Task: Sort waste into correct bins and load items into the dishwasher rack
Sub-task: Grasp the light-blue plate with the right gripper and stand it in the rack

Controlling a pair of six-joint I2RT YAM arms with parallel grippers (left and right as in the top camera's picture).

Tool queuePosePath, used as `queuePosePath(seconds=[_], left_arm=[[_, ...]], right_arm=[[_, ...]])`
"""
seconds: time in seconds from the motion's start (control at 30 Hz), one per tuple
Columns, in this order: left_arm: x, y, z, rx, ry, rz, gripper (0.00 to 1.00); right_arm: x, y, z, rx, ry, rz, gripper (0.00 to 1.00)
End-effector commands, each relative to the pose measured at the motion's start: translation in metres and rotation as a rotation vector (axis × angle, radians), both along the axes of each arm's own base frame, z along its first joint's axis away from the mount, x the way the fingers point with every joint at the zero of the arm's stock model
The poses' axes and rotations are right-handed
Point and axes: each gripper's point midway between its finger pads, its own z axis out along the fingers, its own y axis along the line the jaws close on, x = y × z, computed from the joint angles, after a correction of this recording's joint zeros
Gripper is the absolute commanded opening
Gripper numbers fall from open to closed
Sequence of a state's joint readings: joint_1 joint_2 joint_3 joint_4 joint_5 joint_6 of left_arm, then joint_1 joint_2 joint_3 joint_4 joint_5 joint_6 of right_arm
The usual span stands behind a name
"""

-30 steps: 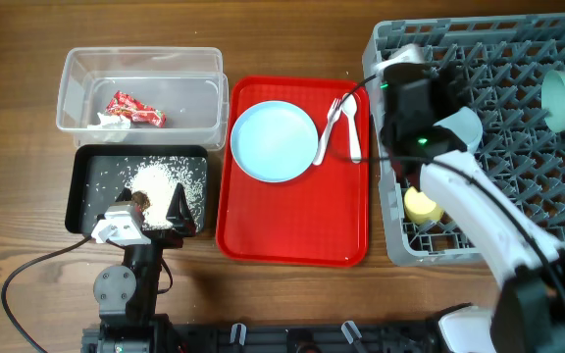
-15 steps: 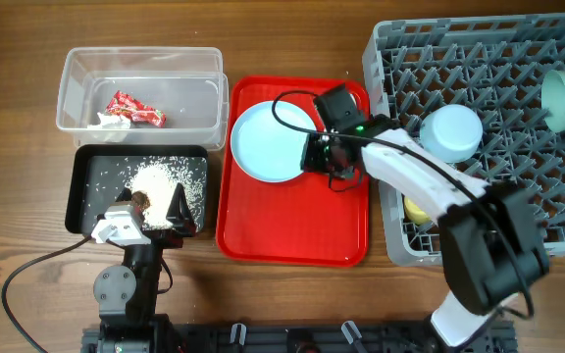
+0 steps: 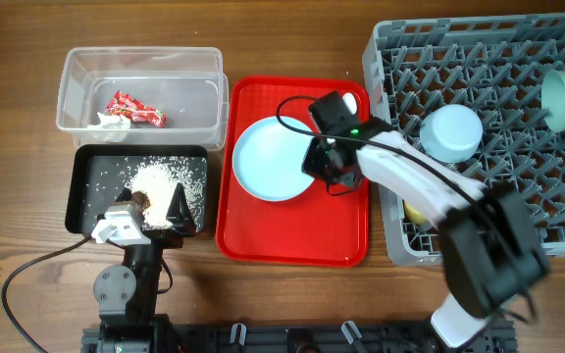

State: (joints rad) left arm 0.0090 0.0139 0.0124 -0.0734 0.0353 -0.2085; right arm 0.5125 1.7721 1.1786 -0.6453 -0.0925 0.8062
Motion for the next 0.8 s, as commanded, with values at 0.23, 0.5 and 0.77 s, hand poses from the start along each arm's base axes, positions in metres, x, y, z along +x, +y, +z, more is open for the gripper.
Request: queuePosePath(seconds=[0.23, 0.5, 0.77], left_arm=[[0.0, 0.002, -0.002, -0.009, 0.001, 0.008, 1.0], [0.0, 0.002, -0.002, -0.009, 0.001, 0.008, 1.0], [0.0, 0.002, -0.002, -0.009, 0.001, 0.008, 1.0]], right_arm=[[0.027, -0.217, 0.277, -0.914, -0.823, -0.181, 0.04], [0.104, -0.291, 0.248, -1.337, -0.636, -0.053, 0.04], [0.162, -0.285, 0.175, -1.543, -0.46, 0.278, 0.04]])
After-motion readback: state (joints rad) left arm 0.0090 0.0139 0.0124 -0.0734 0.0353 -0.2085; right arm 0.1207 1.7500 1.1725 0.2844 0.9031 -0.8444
